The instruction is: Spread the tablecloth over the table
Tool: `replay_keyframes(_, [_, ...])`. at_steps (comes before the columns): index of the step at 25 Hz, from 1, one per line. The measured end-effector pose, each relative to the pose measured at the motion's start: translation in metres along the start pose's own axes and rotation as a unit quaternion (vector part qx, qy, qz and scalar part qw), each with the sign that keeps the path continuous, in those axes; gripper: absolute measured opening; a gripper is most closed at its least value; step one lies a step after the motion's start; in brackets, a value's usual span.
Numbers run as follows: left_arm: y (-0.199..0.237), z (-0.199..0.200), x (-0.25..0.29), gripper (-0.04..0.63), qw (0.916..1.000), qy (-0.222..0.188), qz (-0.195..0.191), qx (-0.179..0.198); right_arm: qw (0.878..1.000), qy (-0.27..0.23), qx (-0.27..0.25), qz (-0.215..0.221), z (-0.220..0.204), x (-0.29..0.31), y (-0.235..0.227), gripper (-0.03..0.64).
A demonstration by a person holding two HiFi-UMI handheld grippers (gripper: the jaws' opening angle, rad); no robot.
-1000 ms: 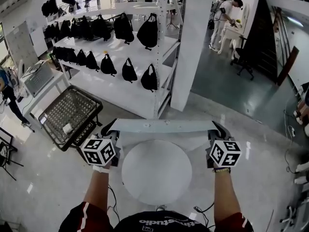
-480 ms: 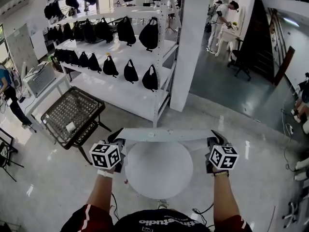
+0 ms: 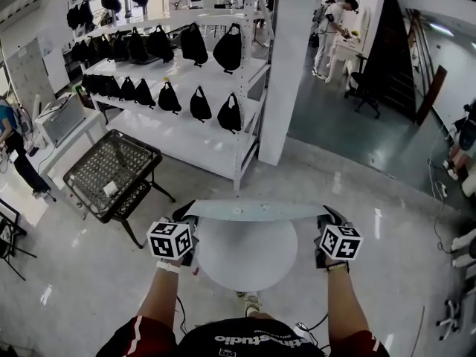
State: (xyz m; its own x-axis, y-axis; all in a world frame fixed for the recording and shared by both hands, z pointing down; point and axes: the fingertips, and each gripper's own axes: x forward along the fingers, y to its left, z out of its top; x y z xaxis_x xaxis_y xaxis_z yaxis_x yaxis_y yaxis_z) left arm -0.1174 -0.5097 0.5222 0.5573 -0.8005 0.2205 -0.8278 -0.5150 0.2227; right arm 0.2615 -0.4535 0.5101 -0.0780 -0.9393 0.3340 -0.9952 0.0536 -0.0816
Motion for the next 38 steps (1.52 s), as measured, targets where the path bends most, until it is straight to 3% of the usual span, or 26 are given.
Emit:
replay_keyframes(4, [-0.003, -0.021, -0.017, 0.021, 0.9999, 0.014, -0.006, -0.004, 1.0, 0.012, -0.002, -0.002, -0.022, -0.018, 0.007, 0.026])
replay_keyframes(9, [-0.009, -0.047, -0.033, 0.023, 0.999, 0.021, -0.019, -0.035, 0.999, 0.033, 0.002, -0.019, -0.059, -0.039, 0.011, 0.031])
replay_keyframes(14, [-0.018, -0.06, -0.041, 0.026, 0.9965, 0.024, -0.04, -0.07, 0.996, 0.071, -0.027, -0.05, -0.098, -0.059, 0.01, 0.037])
replay_keyframes(18, [-0.019, -0.068, -0.046, 0.028, 0.9953, 0.031, -0.043, -0.081, 0.994, 0.09, -0.026, -0.048, -0.115, -0.077, 0.015, 0.052])
replay_keyframes(25, [-0.016, -0.08, -0.051, 0.028, 0.9952, 0.038, -0.032, -0.084, 0.993, 0.093, -0.061, -0.038, -0.105, -0.101, 0.029, 0.066])
replay_keyframes(29, [-0.018, -0.087, -0.057, 0.028, 0.9965, 0.053, -0.024, -0.059, 0.993, 0.091, -0.072, -0.032, -0.105, -0.112, 0.032, 0.053])
replay_keyframes(34, [-0.021, -0.099, -0.063, 0.035, 0.9967, 0.076, 0.0, -0.028, 0.996, 0.078, -0.051, -0.004, -0.103, -0.112, 0.032, 0.028])
replay_keyframes(38, [-0.02, -0.103, -0.074, 0.074, 0.9957, 0.079, 0.024, -0.043, 0.996, 0.082, -0.035, 0.028, -0.108, -0.112, 0.034, 0.028])
